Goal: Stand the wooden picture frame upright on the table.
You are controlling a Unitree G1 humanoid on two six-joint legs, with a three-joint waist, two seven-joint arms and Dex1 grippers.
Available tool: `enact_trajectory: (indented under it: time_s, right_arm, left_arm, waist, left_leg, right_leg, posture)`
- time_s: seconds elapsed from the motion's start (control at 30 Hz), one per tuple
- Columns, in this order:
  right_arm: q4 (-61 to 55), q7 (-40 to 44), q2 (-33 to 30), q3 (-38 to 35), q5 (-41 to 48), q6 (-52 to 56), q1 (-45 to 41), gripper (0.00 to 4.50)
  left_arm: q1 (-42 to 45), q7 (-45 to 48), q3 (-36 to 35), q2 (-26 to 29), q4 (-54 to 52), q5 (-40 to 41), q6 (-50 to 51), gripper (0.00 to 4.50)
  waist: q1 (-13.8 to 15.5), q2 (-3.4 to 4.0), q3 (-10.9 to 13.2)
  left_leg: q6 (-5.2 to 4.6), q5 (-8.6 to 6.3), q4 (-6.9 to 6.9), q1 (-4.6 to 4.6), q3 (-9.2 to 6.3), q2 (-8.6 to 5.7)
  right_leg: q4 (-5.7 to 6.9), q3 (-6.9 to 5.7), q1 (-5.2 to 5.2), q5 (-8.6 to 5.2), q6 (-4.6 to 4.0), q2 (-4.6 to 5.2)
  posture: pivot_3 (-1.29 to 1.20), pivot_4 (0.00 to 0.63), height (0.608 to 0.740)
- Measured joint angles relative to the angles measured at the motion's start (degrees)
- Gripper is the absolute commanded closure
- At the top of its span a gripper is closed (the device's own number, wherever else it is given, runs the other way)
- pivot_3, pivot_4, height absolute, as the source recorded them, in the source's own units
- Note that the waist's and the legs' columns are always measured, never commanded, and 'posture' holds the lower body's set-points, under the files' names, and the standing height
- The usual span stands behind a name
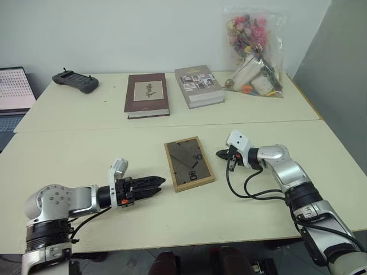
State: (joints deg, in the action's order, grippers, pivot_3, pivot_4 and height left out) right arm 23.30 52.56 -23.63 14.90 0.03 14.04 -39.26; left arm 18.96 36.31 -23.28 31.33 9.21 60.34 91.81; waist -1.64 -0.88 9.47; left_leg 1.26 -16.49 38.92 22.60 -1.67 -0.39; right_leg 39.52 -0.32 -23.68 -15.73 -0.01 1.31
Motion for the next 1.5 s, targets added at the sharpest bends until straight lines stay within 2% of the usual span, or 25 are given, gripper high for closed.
enact_trajectory:
  time_s: [0.23, 0.4, 0.53, 0.7, 0.83, 1.03, 1.1, 1.2, 1.3, 1.37, 1.5]
  right_arm:
    - [-2.80, 0.10, 3.30, 2.34, -0.07, 2.38, 1.17, 4.50]
    - [-4.65, -0.22, 5.77, 3.46, -0.04, 4.50, 2.10, 4.50]
    - [-6.35, -0.27, 6.72, 3.46, 0.15, 5.41, 2.09, 4.50]
    - [-8.51, -0.33, 6.69, 3.25, 0.76, 7.29, 2.62, 4.50]
    - [-9.21, -0.41, 6.61, 3.25, 0.78, 7.72, 3.62, 4.50]
    - [-9.20, -1.11, 6.21, 3.14, 0.83, 7.72, 4.07, 4.50]
    - [-9.21, -1.41, 5.95, 2.89, 0.91, 7.72, 4.08, 4.50]
    - [-9.37, -1.66, 4.67, 1.47, 1.48, 7.64, 4.16, 4.50]
    - [-9.57, -1.29, 1.69, -2.37, 3.53, 7.71, 3.50, 4.09]
    - [-10.46, -0.20, -0.46, -5.29, 5.87, 10.11, 1.61, 3.66]
    - [-15.65, 3.70, -2.49, -9.96, 14.19, 20.60, -5.31, 2.84]
  left_arm:
    - [1.49, -0.55, 2.05, -4.58, 2.63, -2.61, -5.01, 0.03]
    - [1.94, 0.85, 5.06, -5.26, 2.89, -3.88, -7.69, 0.03]
    - [1.92, 1.83, 6.00, -6.01, 2.88, -4.36, -9.14, 0.03]
    - [1.41, 2.34, 6.94, -6.39, 2.84, -5.07, -10.55, 0.89]
    - [1.44, 2.35, 7.67, -6.89, 3.12, -5.97, -11.37, 1.81]
    - [1.71, 3.17, 7.62, -6.97, 4.47, -6.29, -11.87, 2.97]
    - [2.53, 2.91, 7.30, -7.32, 4.28, -5.91, -11.55, 3.20]
    - [3.95, 1.13, 6.79, -7.67, 3.80, -5.75, -10.50, 3.22]
    - [5.48, -1.28, 5.38, -7.80, 1.80, -5.18, -9.24, 3.22]
    - [6.63, -2.48, 3.47, -7.72, 0.07, -4.34, -8.40, 3.22]
    - [9.18, -3.23, 1.09, -7.91, -4.70, -0.23, -6.70, 3.22]
  waist:
    - [0.93, 0.47, -0.54]
    - [1.32, 0.59, -0.61]
    - [1.63, 0.60, -0.62]
    - [1.56, 0.60, -0.62]
    - [1.47, 0.57, -0.60]
    - [1.11, 0.48, -0.55]
    - [1.14, 0.44, -0.52]
    - [1.20, 0.33, -0.45]
    - [1.24, 0.16, -0.30]
    - [1.18, 0.15, -0.23]
    - [0.85, 0.14, -0.22]
  left_leg:
    - [-0.03, -0.02, -0.11, -0.71, -0.02, -0.06]
    - [-0.04, -0.03, -0.18, -1.25, -0.17, -0.07]
    - [-0.04, -0.04, -0.19, -1.33, -0.21, -0.10]
    - [-0.03, -0.04, -0.23, -1.34, -0.21, -0.10]
    - [-0.03, -0.04, -0.23, -1.32, -0.21, -0.10]
    - [-0.03, -0.05, -0.34, -1.29, -0.23, -0.08]
    - [-0.03, -0.05, -0.34, -1.26, -0.28, -0.08]
    - [-0.03, -0.05, -0.32, -1.16, -0.38, -0.10]
    - [-0.02, -0.04, -0.23, -0.88, -0.51, -0.10]
    - [-0.01, -0.04, -0.22, -0.65, -0.51, -0.10]
    - [0.22, 0.10, -0.22, -0.17, -0.58, -0.08]
  right_leg:
    - [-0.20, -0.08, 0.74, 0.00, 0.01, 0.06]
    - [-0.46, -0.20, 1.42, -0.01, 0.02, 0.05]
    - [-0.52, -0.20, 1.53, -0.02, 0.04, 0.05]
    - [-0.53, -0.18, 1.52, -0.05, 0.06, 0.05]
    - [-0.55, -0.16, 1.49, -0.07, 0.09, 0.05]
    - [-0.55, -0.16, 1.42, -0.07, 0.09, 0.03]
    - [-0.57, -0.19, 1.41, -0.07, 0.09, 0.03]
    - [-0.59, -0.24, 1.38, -0.07, 0.09, 0.03]
    - [-0.56, -0.34, 1.17, -0.06, 0.08, 0.02]
    - [-0.53, -0.33, 0.94, -0.06, 0.07, 0.02]
    - [-0.49, -0.28, 0.41, -0.05, 0.05, -0.05]
  posture:
    - [0.00, 0.150, 0.740]
    - [0.00, 0.150, 0.740]
    - [0.00, 0.150, 0.740]
    - [0.00, 0.150, 0.740]
    - [0.00, 0.150, 0.740]
    - [0.00, 0.150, 0.740]
    - [0.00, 0.150, 0.740]
    - [0.00, 0.150, 0.740]
    - [0.00, 0.150, 0.740]
    - [0.00, 0.150, 0.740]
    - [0.00, 0.150, 0.740]
